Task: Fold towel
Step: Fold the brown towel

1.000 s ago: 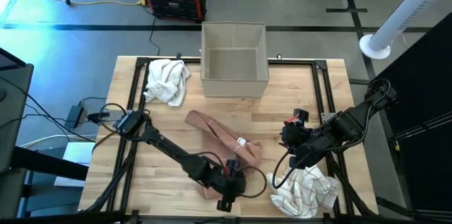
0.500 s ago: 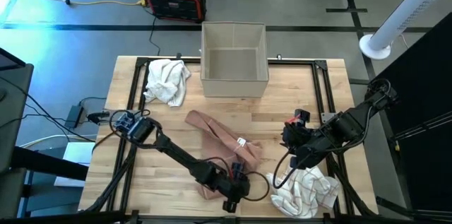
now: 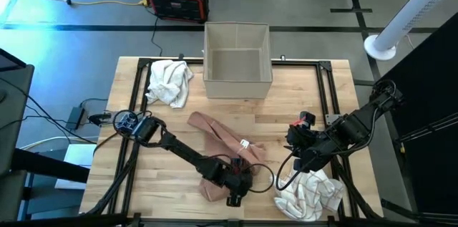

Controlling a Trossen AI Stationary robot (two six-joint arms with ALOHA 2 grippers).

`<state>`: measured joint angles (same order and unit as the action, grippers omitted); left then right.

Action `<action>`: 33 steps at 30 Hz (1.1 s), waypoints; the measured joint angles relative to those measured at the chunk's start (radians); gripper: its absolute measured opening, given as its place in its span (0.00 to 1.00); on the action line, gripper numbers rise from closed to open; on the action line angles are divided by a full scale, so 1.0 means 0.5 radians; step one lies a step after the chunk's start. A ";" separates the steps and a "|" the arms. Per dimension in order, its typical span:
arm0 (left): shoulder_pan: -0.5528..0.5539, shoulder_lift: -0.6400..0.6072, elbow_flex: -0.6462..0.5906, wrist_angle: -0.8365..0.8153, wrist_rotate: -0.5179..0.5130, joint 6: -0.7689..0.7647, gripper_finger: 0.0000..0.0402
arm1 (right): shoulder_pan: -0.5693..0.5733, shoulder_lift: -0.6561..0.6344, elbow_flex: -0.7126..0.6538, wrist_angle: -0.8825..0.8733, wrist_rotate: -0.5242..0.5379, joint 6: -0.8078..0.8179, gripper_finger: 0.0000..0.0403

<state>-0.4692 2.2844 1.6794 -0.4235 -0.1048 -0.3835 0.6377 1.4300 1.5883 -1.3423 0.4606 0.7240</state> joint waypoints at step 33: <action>-0.713 -1.247 -0.222 -1.482 0.224 -1.074 0.01 | -0.749 0.559 0.003 1.080 -0.810 -0.863 0.34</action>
<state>-0.8256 1.6611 1.5685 -1.1646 0.0071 -0.9204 0.2631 1.7094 1.5898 -0.8025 0.0555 0.2926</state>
